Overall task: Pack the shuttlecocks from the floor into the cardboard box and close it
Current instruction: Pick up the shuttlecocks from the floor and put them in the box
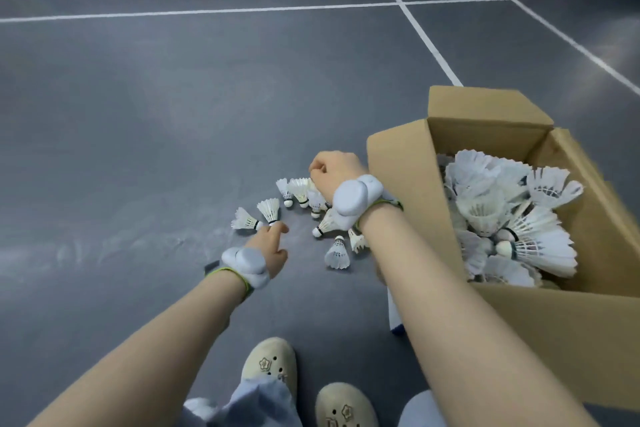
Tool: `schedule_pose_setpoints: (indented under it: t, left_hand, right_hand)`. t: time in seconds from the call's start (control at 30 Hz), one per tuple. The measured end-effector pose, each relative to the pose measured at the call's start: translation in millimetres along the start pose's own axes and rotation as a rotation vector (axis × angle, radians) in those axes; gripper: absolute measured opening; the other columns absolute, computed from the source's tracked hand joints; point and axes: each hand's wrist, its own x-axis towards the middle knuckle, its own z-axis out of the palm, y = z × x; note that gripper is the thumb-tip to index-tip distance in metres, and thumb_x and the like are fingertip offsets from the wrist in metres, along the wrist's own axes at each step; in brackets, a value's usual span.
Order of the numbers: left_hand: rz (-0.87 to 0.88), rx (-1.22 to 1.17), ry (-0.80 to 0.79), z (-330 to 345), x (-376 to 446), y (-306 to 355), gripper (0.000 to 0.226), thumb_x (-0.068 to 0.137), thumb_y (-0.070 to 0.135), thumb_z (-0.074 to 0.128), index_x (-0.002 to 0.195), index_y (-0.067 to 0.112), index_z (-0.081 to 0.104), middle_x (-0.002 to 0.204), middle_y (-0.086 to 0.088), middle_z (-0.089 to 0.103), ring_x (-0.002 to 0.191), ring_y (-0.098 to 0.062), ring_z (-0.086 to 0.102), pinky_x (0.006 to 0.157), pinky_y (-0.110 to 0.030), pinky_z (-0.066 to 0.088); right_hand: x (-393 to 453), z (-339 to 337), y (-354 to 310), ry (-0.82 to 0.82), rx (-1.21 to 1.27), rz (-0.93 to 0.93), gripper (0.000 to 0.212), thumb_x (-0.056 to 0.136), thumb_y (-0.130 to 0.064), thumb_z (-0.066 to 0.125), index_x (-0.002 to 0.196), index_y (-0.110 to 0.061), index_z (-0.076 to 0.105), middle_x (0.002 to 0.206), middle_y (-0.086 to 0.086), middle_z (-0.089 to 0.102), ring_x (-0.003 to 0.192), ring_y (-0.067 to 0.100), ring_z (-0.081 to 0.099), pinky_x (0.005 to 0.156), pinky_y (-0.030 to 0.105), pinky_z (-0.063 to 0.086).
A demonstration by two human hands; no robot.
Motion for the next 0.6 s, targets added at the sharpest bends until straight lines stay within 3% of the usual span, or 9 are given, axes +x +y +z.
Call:
schedule_pose_setpoints:
  t: [0.13, 0.23, 0.3, 0.37, 0.43, 0.6]
  left_hand:
    - [-0.205, 0.069, -0.065, 9.5, 36.7, -58.2, 0.044, 0.097, 0.023, 0.035, 0.141, 0.018, 0.030, 0.147, -0.001, 0.035, 0.137, -0.018, 0.034, 0.109, -0.027, 0.024]
    - [-0.225, 0.084, -0.076, 12.7, 70.5, -74.3, 0.041, 0.096, 0.016, 0.041, 0.137, 0.013, 0.039, 0.142, -0.009, 0.045, 0.130, -0.026, 0.043, 0.104, -0.028, 0.033]
    - [-0.208, 0.150, -0.054, 14.9, 91.4, -81.1, 0.041, 0.096, 0.017, 0.036, 0.136, 0.021, 0.038, 0.150, -0.002, 0.033, 0.138, -0.020, 0.032, 0.108, -0.026, 0.025]
    - [-0.173, 0.177, -0.017, 24.2, 112.7, -88.4, 0.044, 0.093, 0.017, 0.036, 0.135, 0.027, 0.038, 0.154, 0.002, 0.025, 0.140, -0.020, 0.028, 0.103, -0.028, 0.024]
    - [-0.137, 0.194, 0.013, 39.1, 134.4, -93.1, 0.047, 0.088, 0.015, 0.041, 0.133, 0.030, 0.042, 0.147, -0.002, 0.036, 0.132, -0.027, 0.038, 0.092, -0.030, 0.029]
    - [-0.034, 0.140, -0.044, 81.3, 182.9, -103.0, 0.059, 0.086, 0.014, 0.044, 0.140, 0.033, 0.031, 0.142, -0.005, 0.034, 0.127, -0.032, 0.040, 0.100, -0.036, 0.034]
  right_hand:
    - [26.3, 65.6, 5.1, -0.269, -0.167, 0.035, 0.035, 0.094, -0.014, 0.045, 0.128, -0.014, 0.051, 0.136, 0.004, 0.051, 0.125, 0.028, 0.048, 0.102, 0.033, 0.039]
    - [41.2, 117.5, 34.0, -0.426, -0.231, 0.106, 0.027, 0.100, -0.021, 0.037, 0.124, -0.017, 0.050, 0.149, 0.007, 0.039, 0.139, 0.026, 0.033, 0.111, 0.031, 0.027]
    - [48.6, 152.3, 49.2, -0.507, -0.237, 0.174, 0.041, 0.101, -0.021, 0.035, 0.140, -0.011, 0.039, 0.155, 0.008, 0.028, 0.144, 0.025, 0.023, 0.115, 0.030, 0.020]
    - [55.5, 186.5, 64.1, -0.508, -0.232, 0.212, 0.048, 0.098, -0.021, 0.040, 0.145, -0.010, 0.033, 0.154, 0.010, 0.029, 0.143, 0.025, 0.026, 0.113, 0.029, 0.024]
    - [65.9, 217.6, 76.8, -0.443, -0.198, 0.246, 0.047, 0.093, -0.019, 0.047, 0.140, -0.012, 0.040, 0.147, 0.013, 0.036, 0.136, 0.030, 0.032, 0.108, 0.035, 0.031]
    - [103.8, 243.1, 102.4, -0.168, -0.285, 0.299, 0.040, 0.086, -0.020, 0.048, 0.126, -0.022, 0.049, 0.138, 0.013, 0.037, 0.131, 0.034, 0.030, 0.101, 0.046, 0.029]
